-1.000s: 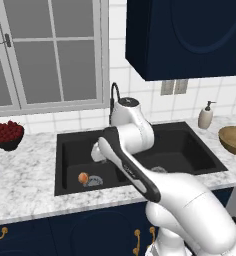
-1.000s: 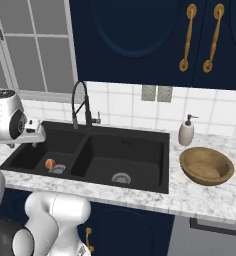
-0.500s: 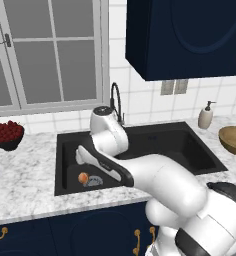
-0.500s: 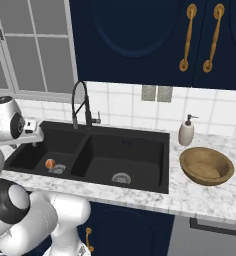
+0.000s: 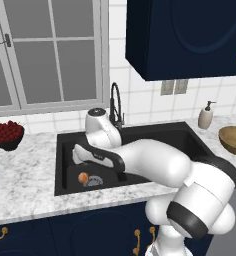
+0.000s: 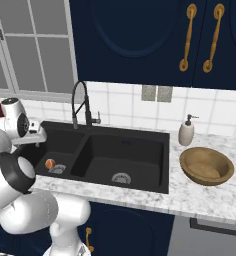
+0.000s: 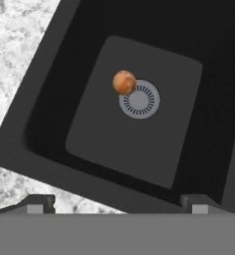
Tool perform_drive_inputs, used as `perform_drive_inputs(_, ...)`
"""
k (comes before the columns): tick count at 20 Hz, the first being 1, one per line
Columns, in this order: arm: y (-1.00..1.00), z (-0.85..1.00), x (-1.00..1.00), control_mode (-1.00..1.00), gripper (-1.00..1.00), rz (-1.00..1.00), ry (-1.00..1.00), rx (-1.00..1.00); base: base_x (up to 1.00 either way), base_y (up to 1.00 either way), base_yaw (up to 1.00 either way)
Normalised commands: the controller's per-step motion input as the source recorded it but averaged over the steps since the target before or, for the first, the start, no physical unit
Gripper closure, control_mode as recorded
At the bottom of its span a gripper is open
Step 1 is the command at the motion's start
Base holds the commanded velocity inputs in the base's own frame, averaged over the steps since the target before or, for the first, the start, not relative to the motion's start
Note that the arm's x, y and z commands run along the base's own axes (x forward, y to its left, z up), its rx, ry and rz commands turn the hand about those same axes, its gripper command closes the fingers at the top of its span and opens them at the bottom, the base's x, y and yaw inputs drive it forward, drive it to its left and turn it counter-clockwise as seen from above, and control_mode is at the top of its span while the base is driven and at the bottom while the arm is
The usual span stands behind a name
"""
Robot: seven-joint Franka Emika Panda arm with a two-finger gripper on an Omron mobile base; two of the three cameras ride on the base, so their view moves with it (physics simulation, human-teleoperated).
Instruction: Pick the onion from the sink and place it in the bowl. Then pick the bowl and place it in the microwave. Then close the microwave door and press the start button.
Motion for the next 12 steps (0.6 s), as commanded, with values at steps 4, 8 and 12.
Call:
perform_drive_inputs(4,-0.12,-0.23,0.0,-1.0,-1.0,0.0,0.0,0.05,0.0,0.0,0.0)
perform_drive_inputs(8,-0.25,-0.19,0.12,-1.0,-1.0,0.0,0.0,0.02,0.0,0.0,0.0)
perform_drive_inputs(12,0.01,-0.21,0.38,-1.0,-1.0,0.0,0.0,0.0,0.0,0.0,0.0)
